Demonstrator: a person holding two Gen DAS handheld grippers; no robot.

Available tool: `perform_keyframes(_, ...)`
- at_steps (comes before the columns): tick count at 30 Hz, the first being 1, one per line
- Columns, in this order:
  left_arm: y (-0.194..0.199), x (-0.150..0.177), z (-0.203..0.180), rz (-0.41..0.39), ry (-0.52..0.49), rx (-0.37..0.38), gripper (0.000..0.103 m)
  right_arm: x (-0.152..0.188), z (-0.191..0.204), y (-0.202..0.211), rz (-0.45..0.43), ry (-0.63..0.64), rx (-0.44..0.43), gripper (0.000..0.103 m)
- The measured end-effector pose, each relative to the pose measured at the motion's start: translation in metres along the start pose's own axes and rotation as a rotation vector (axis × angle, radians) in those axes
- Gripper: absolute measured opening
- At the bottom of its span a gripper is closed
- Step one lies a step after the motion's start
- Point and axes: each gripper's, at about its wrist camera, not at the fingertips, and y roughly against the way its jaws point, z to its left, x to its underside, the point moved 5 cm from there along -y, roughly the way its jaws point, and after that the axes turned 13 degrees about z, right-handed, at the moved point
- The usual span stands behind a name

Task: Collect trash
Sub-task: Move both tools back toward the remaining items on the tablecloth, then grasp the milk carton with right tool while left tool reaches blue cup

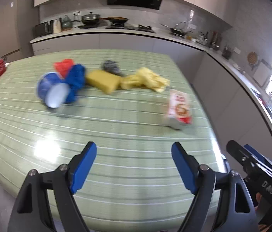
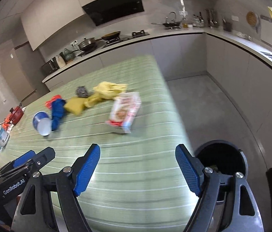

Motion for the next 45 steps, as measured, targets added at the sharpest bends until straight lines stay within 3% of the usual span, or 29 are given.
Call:
perform_keyframes(4,0.001,-0.005,0.034,-0.002,0.006,-0.021,0.081,0.001,0.044,-0.010,-0.004,0.000,0.001,0.082)
perform_keyframes(9,-0.011,-0.016,0.061,0.011,0.019,-0.019,0.081,-0.006,0.065,-0.026,0.016,0.006,0.033,0.082)
perform_keyframes(14,-0.028,-0.029,0.058,0.030,0.017,-0.015,0.081,-0.026,0.056,-0.045,0.031,-0.005,0.057,0.082)
perform_keyframes(24,-0.052,-0.069,0.047,0.021,0.013,-0.078,0.081,-0.076,0.031,-0.114,0.096,-0.046,0.080,0.082)
perform_keyframes(36,-0.068,-0.083,0.080,0.046,0.005,-0.087,0.081,-0.086,0.046,-0.169,0.166,-0.050,0.089,0.081)
perform_keyframes(38,-0.071,-0.083,0.086,0.057,-0.004,-0.077,0.081,-0.085,0.056,-0.171,0.150,-0.038,0.111,0.061)
perform_keyframes(40,-0.072,-0.084,0.095,0.069,-0.015,-0.065,0.081,-0.084,0.068,-0.174,0.150,-0.019,0.113,0.053)
perform_keyframes(45,-0.062,-0.088,0.125,0.044,0.004,-0.065,0.081,-0.081,0.113,-0.184,0.163,0.012,0.075,0.051)
